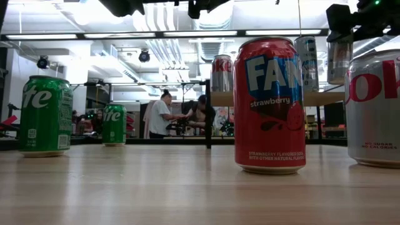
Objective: Place canned beverage on shelf
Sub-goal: Put the white soda can on the shelf aligned to the right of the other silver soda cans
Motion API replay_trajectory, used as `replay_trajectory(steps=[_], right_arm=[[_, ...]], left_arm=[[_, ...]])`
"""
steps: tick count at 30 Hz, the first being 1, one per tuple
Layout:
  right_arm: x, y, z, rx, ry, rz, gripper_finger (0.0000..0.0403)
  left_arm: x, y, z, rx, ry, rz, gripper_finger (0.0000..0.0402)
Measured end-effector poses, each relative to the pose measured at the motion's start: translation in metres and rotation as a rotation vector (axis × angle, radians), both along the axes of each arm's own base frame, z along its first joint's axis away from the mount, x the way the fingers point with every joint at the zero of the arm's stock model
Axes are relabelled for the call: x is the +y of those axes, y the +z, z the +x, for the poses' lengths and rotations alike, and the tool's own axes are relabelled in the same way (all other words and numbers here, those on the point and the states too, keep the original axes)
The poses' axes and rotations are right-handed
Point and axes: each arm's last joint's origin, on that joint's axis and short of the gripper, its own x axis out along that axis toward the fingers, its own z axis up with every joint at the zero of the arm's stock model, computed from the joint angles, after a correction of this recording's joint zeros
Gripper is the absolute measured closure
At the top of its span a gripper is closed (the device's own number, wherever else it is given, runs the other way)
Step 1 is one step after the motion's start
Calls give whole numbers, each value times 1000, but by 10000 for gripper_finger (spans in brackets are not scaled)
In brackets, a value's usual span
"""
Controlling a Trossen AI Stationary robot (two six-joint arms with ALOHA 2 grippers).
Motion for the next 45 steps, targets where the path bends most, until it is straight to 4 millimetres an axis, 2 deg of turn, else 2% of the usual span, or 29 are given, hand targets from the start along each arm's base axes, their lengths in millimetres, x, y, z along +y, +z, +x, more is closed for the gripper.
replay_trajectory(steps=[14,19,25,45], right_arm=[[1,-9,18,92,-7,-16,131],[1,-9,17,91,-8,-18,132],[1,-9,17,91,-7,-17,126],[1,-9,19,80,-6,-12,104]], left_arm=[[-9,12,-13,95,-17,16,49],[-12,18,-23,146,99,-6,49],[-19,11,-29,190,103,19,49],[-18,8,-30,208,118,24,49]])
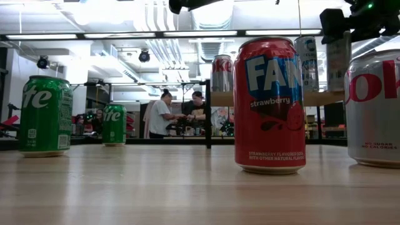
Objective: Place canned beverage on shelf
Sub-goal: Put the white soda can on the shelf aligned to the right of the other silver soda cans
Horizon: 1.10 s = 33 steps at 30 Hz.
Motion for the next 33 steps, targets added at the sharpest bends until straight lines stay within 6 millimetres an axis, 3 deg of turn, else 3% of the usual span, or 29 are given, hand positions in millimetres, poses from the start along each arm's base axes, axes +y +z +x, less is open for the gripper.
replay_trajectory(steps=[12,21,33], right_arm=[[-3,0,-1,6,-29,-11,114],[-8,0,0,21,-83,-10,174],[-9,4,-1,7,-93,-14,175]], left_arm=[[0,0,0,0,0,0,49],[0,1,0,-13,0,3,49],[0,2,0,-16,1,20,49]])
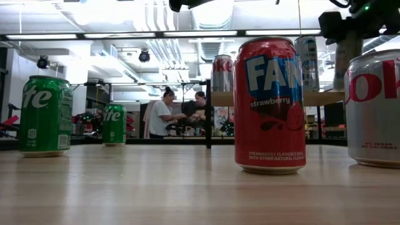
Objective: Place canned beverage on shelf
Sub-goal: Put the white soda can on the shelf aligned to the right of the other silver soda cans
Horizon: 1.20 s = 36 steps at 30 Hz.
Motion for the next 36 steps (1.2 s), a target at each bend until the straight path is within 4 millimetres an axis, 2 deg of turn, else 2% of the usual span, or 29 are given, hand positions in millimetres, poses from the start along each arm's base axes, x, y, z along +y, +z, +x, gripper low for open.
replay_trajectory(steps=[9,27,36], right_arm=[[-2,20,-6,-53,-25,-12,175],[-17,32,-6,-136,-112,64,171],[-29,29,10,-109,-159,80,169]], left_arm=[[0,0,0,0,-2,3,49],[0,0,0,-2,-3,3,49],[0,0,0,-4,-3,2,49]])
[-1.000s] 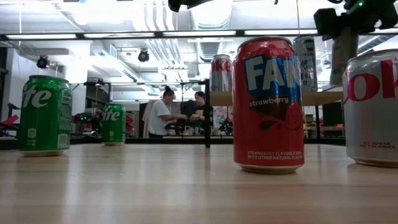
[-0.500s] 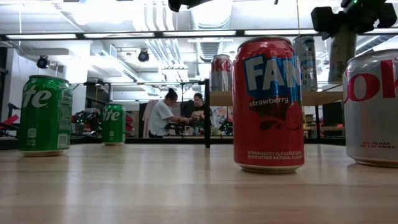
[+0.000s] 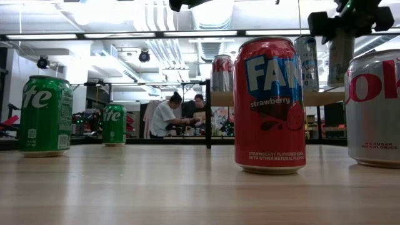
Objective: Place canned beverage on shelf
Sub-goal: Put the white soda can on the shelf aligned to the right of the other silver soda cans
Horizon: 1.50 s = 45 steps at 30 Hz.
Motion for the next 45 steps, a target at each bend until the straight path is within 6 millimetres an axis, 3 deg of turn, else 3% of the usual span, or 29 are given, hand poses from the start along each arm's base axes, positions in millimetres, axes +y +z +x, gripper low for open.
replay_trajectory(steps=[19,45], right_arm=[[-11,-9,16,62,-46,21,168],[-11,-9,16,84,-52,10,142]], left_arm=[[0,0,0,1,0,0,49],[0,0,0,1,0,0,49]])
